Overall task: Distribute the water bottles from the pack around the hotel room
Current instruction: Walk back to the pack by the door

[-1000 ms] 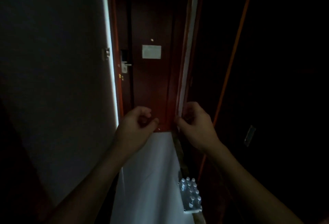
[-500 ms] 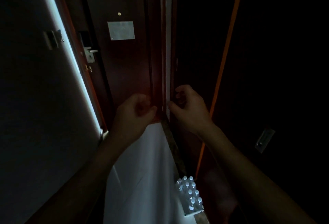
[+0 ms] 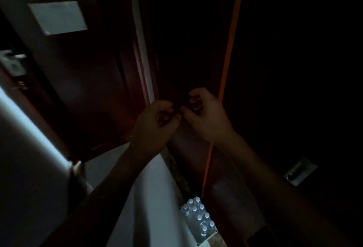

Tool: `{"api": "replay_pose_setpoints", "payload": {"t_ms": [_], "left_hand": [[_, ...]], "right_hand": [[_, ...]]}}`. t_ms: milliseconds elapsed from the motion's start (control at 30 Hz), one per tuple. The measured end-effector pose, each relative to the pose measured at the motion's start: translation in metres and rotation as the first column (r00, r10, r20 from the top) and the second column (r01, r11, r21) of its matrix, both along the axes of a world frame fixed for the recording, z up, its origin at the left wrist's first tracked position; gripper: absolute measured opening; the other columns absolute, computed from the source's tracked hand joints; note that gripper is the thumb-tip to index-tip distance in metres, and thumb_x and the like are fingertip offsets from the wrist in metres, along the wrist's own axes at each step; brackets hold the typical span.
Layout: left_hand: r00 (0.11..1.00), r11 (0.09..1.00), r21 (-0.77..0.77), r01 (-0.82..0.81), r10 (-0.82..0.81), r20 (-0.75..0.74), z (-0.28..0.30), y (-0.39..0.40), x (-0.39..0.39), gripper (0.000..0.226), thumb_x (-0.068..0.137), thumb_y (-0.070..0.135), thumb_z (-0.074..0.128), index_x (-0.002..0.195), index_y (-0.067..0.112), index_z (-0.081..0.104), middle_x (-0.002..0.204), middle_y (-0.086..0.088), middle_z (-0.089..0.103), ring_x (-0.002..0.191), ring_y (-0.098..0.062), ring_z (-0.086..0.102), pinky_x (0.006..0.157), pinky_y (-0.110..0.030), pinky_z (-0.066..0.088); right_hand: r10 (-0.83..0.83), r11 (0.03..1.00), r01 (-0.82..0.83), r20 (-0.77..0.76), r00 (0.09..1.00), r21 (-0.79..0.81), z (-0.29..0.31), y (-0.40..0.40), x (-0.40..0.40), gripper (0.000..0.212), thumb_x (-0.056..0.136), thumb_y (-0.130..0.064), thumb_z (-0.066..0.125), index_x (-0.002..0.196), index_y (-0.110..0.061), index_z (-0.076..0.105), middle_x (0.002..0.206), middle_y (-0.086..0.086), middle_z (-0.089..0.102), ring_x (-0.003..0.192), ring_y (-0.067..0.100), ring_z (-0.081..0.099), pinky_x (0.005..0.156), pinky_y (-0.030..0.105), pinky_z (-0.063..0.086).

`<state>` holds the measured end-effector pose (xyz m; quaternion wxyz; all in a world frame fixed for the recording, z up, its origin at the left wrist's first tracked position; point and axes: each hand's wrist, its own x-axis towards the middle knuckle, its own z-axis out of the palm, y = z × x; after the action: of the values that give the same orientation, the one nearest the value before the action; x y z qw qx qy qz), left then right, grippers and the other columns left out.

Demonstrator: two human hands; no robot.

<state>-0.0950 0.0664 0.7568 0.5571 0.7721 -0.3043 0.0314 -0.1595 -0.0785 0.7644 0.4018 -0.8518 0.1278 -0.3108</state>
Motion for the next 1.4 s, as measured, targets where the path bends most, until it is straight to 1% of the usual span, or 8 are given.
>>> {"api": "replay_pose_setpoints", "payload": {"t_ms": [200, 400, 567, 767, 1033, 1200, 1300, 1400], "left_hand": [[0.955, 0.954, -0.034, 0.297, -0.297, -0.02, -0.014, -0.083, 0.064, 0.027, 0.082, 0.018, 0.074, 0.104, 0.03, 0.063, 0.093, 0.016, 0.067, 0.087, -0.003, 0.065, 0.076, -0.02, 0.049], [0.816, 0.816, -0.031, 0.577, -0.573, 0.078, -0.012, -0.143, 0.103, 0.029, 0.083, 0.017, 0.074, 0.104, 0.032, 0.06, 0.097, 0.017, 0.065, 0.088, -0.005, 0.065, 0.074, -0.02, 0.048], [0.733, 0.733, -0.038, 0.68, -0.677, 0.067, -0.026, -0.177, 0.118, 0.027, 0.082, 0.022, 0.072, 0.106, 0.028, 0.061, 0.098, 0.014, 0.066, 0.088, -0.007, 0.065, 0.075, -0.022, 0.051], [0.719, 0.718, -0.037, 0.695, -0.695, 0.022, -0.076, -0.195, 0.119, 0.029, 0.078, 0.038, 0.064, 0.105, 0.028, 0.06, 0.098, 0.014, 0.065, 0.087, -0.007, 0.065, 0.074, -0.02, 0.05], [0.766, 0.759, 0.129, 0.638, -0.609, -0.206, -0.26, -0.183, 0.141, 0.032, 0.077, 0.027, 0.067, 0.108, 0.026, 0.06, 0.096, 0.014, 0.066, 0.084, 0.006, 0.061, 0.072, -0.005, 0.046], [0.77, 0.723, 0.271, 0.635, -0.563, -0.3, -0.409, -0.169, 0.154, 0.038, 0.081, 0.015, 0.076, 0.109, 0.034, 0.058, 0.098, 0.014, 0.068, 0.091, -0.003, 0.065, 0.074, -0.009, 0.05], [0.773, 0.668, 0.391, 0.633, -0.526, -0.354, -0.498, -0.165, 0.159, 0.034, 0.083, 0.012, 0.074, 0.112, 0.024, 0.061, 0.102, 0.011, 0.068, 0.088, -0.002, 0.065, 0.07, -0.007, 0.049], [0.769, 0.596, 0.488, 0.638, -0.524, -0.366, -0.587, -0.164, 0.168, 0.033, 0.082, 0.012, 0.074, 0.112, 0.019, 0.062, 0.105, 0.004, 0.068, 0.09, -0.007, 0.065, 0.074, -0.023, 0.053]], "right_hand": [[-0.327, 0.944, 0.325, -0.037, 0.944, -0.05, -0.008, -0.057, 0.009, 0.046, 0.079, -0.042, 0.069, 0.117, -0.021, 0.056, 0.104, -0.006, 0.062, 0.091, 0.008, 0.063, 0.082, 0.033, 0.056], [-0.602, 0.799, 0.601, -0.021, 0.798, -0.034, -0.005, -0.08, 0.008, 0.045, 0.08, -0.036, 0.072, 0.118, -0.016, 0.058, 0.103, -0.004, 0.063, 0.089, 0.007, 0.063, 0.078, 0.026, 0.055], [-0.744, 0.668, 0.744, -0.015, 0.668, 0.018, -0.015, -0.09, -0.009, 0.04, 0.083, -0.031, 0.073, 0.116, -0.014, 0.059, 0.102, -0.001, 0.066, 0.09, 0.007, 0.064, 0.077, 0.025, 0.055], [-0.757, 0.646, 0.76, -0.069, 0.65, 0.072, -0.062, -0.103, -0.015, 0.038, 0.081, -0.033, 0.072, 0.114, -0.018, 0.059, 0.102, -0.003, 0.067, 0.088, 0.008, 0.066, 0.074, 0.027, 0.056], [-0.713, 0.594, 0.753, -0.249, 0.656, 0.283, -0.237, -0.101, -0.02, 0.028, 0.082, -0.027, 0.073, 0.107, -0.023, 0.061, 0.099, -0.005, 0.069, 0.081, 0.007, 0.066, 0.064, 0.016, 0.052], [-0.682, 0.476, 0.762, -0.363, 0.635, 0.44, -0.366, -0.094, -0.028, 0.025, 0.085, -0.019, 0.073, 0.105, -0.025, 0.06, 0.095, -0.009, 0.068, 0.084, -0.001, 0.063, 0.064, 0.007, 0.049], [-0.688, 0.397, 0.788, -0.415, 0.595, 0.47, -0.449, -0.089, -0.03, 0.024, 0.084, -0.016, 0.074, 0.101, -0.027, 0.062, 0.091, -0.009, 0.069, 0.081, -0.002, 0.065, 0.063, 0.01, 0.05], [-0.706, 0.297, 0.806, -0.451, 0.546, 0.511, -0.538, -0.081, -0.026, 0.024, 0.083, -0.013, 0.075, 0.097, -0.03, 0.064, 0.087, -0.007, 0.071, 0.078, 0.001, 0.067, 0.065, 0.017, 0.052]]}}
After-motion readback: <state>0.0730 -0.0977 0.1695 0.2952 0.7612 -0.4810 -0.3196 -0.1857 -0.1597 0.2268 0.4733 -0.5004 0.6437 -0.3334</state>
